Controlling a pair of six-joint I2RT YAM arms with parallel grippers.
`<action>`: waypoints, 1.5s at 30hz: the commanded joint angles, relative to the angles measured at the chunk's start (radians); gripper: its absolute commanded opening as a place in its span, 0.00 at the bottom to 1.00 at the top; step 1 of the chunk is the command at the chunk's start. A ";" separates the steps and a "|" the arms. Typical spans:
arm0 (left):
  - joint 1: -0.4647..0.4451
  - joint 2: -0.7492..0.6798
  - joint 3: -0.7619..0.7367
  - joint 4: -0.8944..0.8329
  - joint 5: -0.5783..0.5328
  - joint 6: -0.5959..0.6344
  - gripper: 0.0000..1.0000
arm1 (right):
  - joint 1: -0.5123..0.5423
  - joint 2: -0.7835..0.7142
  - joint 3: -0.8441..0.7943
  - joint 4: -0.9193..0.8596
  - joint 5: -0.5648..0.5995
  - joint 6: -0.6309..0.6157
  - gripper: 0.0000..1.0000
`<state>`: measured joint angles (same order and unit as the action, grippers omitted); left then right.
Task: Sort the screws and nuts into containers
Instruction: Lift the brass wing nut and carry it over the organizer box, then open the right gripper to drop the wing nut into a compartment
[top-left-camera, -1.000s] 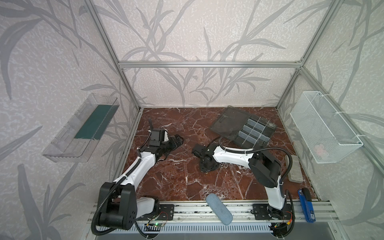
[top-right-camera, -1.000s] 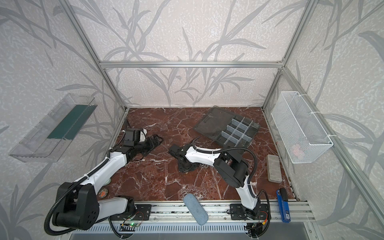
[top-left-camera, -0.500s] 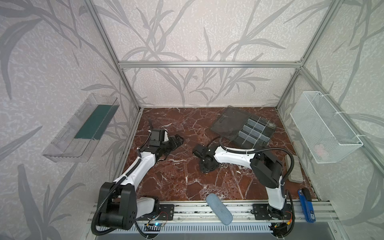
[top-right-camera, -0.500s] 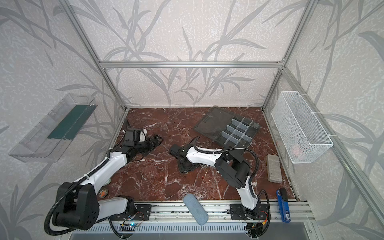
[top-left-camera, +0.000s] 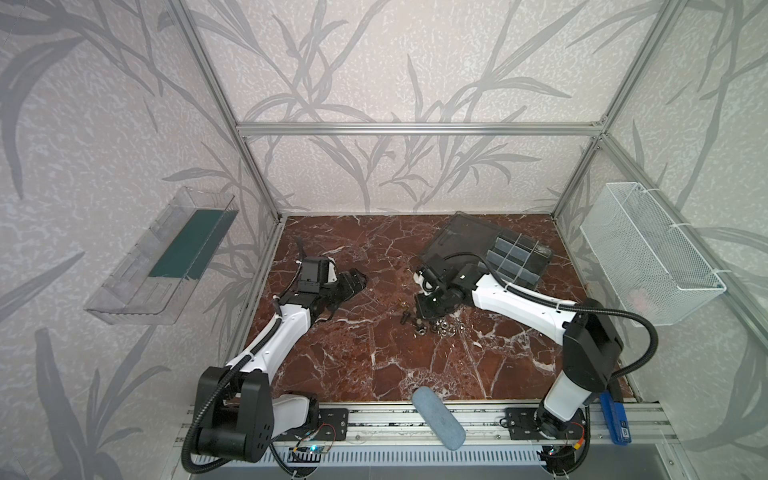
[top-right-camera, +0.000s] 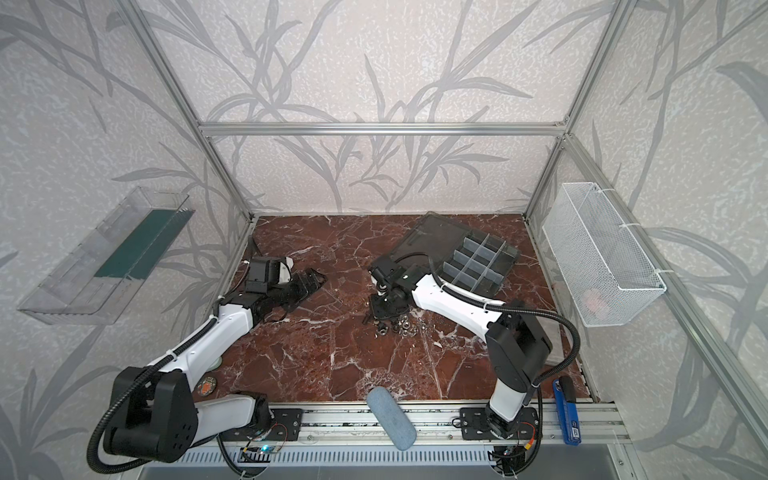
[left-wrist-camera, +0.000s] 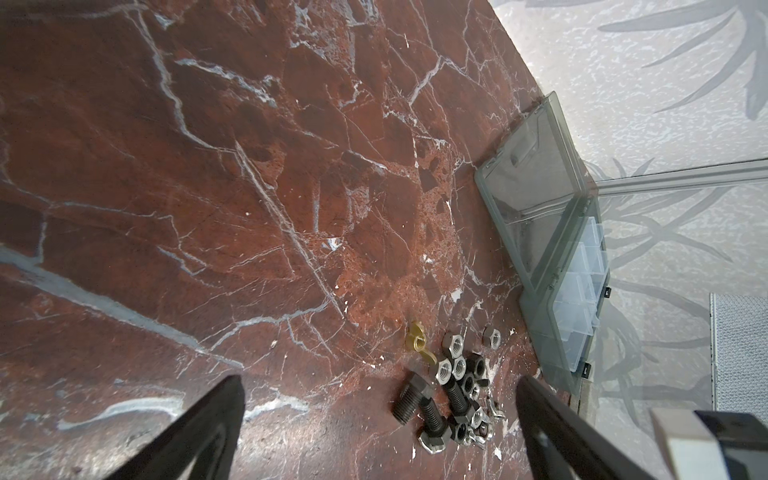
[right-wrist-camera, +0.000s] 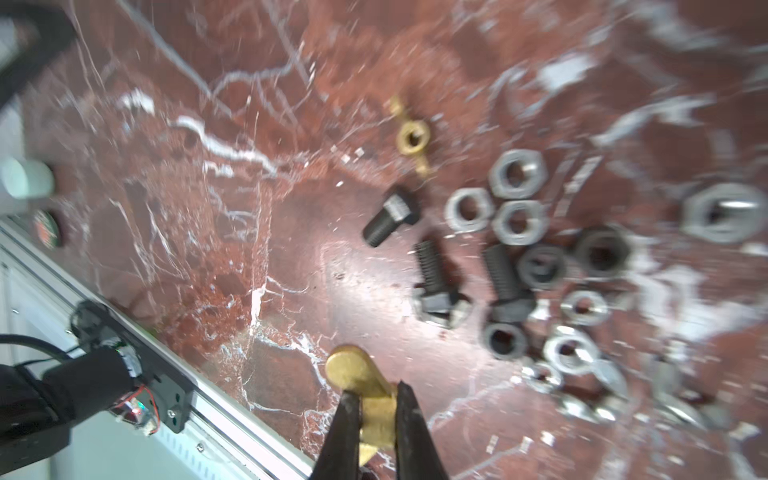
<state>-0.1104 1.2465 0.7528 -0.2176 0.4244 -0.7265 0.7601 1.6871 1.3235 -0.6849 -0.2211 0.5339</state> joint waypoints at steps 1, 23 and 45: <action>0.000 -0.028 0.003 -0.011 0.001 -0.005 0.99 | -0.120 -0.089 -0.042 -0.038 -0.018 -0.054 0.00; -0.002 -0.044 -0.014 0.017 -0.005 -0.048 0.99 | -0.643 0.051 0.050 -0.134 0.252 -0.190 0.00; -0.002 -0.038 -0.011 0.025 -0.012 -0.057 1.00 | -0.651 0.155 0.061 -0.112 0.222 -0.201 0.10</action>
<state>-0.1104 1.2152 0.7433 -0.2016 0.4171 -0.7788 0.1101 1.8305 1.3624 -0.7883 0.0090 0.3393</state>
